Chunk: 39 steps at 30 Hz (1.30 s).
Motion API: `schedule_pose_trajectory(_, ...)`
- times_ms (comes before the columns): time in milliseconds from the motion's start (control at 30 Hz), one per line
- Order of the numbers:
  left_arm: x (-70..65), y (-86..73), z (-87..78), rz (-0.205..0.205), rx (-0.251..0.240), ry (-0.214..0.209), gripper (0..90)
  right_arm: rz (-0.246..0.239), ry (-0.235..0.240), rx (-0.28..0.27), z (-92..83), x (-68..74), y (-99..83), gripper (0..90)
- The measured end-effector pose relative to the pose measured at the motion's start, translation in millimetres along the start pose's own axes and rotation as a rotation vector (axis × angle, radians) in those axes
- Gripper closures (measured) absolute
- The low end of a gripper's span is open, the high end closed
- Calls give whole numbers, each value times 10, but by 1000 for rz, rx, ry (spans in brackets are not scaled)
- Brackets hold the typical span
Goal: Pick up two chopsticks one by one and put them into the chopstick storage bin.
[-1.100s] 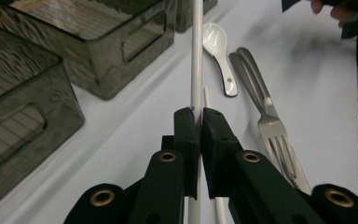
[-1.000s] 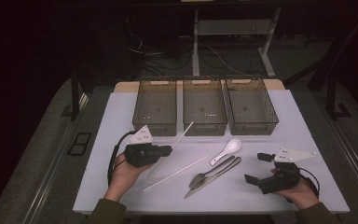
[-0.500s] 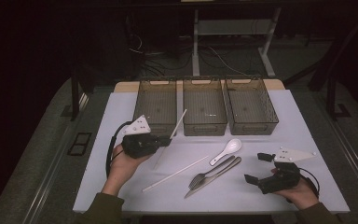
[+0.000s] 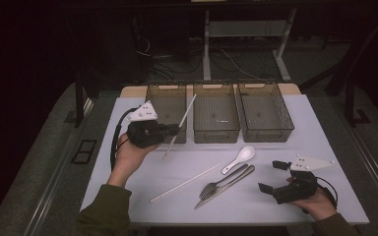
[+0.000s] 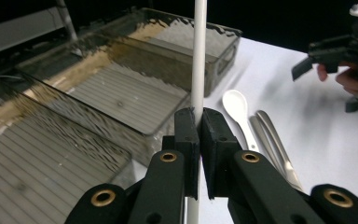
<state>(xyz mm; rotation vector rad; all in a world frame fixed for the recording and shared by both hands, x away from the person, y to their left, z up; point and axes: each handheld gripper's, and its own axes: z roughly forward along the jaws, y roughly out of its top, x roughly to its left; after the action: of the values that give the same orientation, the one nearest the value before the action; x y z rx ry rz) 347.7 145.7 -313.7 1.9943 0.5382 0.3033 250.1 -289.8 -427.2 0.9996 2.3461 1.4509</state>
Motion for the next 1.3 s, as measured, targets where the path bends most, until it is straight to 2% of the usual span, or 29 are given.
schedule_pose_trajectory(267, 214, 157, 45, -17, -8, 48, 848, 5, 1, 1, -8, 0, -3, 8)
schedule_pose_trajectory(433, 387, 221, 54, -43, -18, 85, 848, 9, 2, 0, -8, -3, -4, 8)
schedule_pose_trajectory(667, 590, 347, 35, -68, -31, 149, 848, 10, 1, -6, -12, -9, -4, 8)
schedule_pose_trajectory(733, 646, 368, 37, -71, -30, 183, 848, 11, 1, -6, -11, -9, -4, 8)
schedule_pose_trajectory(800, 716, 369, 46, -96, -38, 200, 848, 7, 4, -10, -12, -11, -4, 8)
schedule_pose_trajectory(967, 886, 301, 98, -151, -16, 243, 848, 10, 5, -10, -17, -11, -3, 8)
schedule_pose_trajectory(1100, 977, 235, 168, -168, 35, 281, 848, 13, 6, -10, -18, -14, -4, 8)
schedule_pose_trajectory(1233, 1055, 180, 208, -197, 52, 296, 848, 12, 7, -11, -18, -15, -4, 8)
schedule_pose_trajectory(1300, 1086, 152, 228, -203, 77, 305, 848, 9, 7, -12, -17, -15, -4, 8)
